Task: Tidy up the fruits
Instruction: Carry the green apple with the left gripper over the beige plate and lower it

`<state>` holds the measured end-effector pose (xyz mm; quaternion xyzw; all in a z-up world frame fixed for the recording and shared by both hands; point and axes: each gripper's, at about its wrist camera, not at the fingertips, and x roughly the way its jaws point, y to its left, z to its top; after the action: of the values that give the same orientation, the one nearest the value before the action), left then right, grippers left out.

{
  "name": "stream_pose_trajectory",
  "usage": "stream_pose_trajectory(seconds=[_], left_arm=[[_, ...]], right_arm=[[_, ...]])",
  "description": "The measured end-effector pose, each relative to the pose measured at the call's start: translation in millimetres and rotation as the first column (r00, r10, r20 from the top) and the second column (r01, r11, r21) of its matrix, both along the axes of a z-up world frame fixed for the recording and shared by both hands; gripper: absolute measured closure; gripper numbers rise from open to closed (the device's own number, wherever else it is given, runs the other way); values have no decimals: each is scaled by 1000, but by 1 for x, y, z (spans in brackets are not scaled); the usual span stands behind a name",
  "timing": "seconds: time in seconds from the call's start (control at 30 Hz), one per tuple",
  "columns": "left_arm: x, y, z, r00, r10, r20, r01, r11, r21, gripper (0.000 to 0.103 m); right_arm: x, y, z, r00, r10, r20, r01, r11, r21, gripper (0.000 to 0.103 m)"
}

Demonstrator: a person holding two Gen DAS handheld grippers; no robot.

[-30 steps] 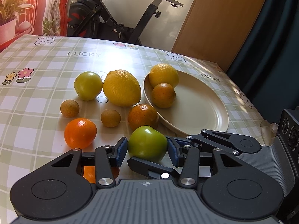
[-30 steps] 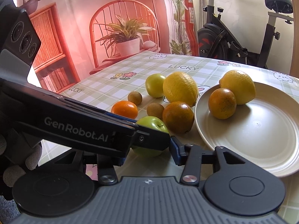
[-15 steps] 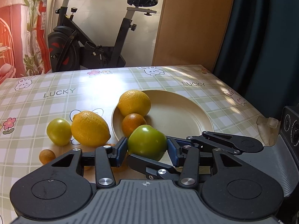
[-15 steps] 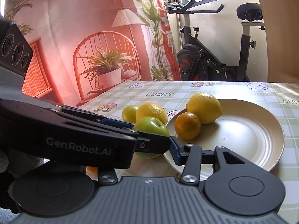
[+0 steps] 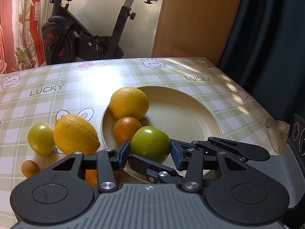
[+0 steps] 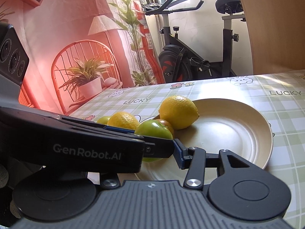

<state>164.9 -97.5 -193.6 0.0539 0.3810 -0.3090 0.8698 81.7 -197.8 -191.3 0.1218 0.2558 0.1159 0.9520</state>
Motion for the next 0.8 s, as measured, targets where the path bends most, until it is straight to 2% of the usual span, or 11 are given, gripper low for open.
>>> stream_pose_trajectory(seconds=[0.33, 0.6, 0.8], left_arm=[[7, -4, -7, 1000, 10, -6, -9, 1000, 27, 54], [9, -4, -7, 1000, 7, 5, -7, 999, 38, 54], [10, -3, -6, 1000, 20, 10, -20, 999, 43, 53]], right_arm=[[12, 2, -4, 998, 3, -64, -4, 1000, -10, 55], [13, 0, -6, 997, -5, -73, 5, 1000, 1, 53], [13, -1, -6, 997, -12, -75, 13, 1000, 6, 45]])
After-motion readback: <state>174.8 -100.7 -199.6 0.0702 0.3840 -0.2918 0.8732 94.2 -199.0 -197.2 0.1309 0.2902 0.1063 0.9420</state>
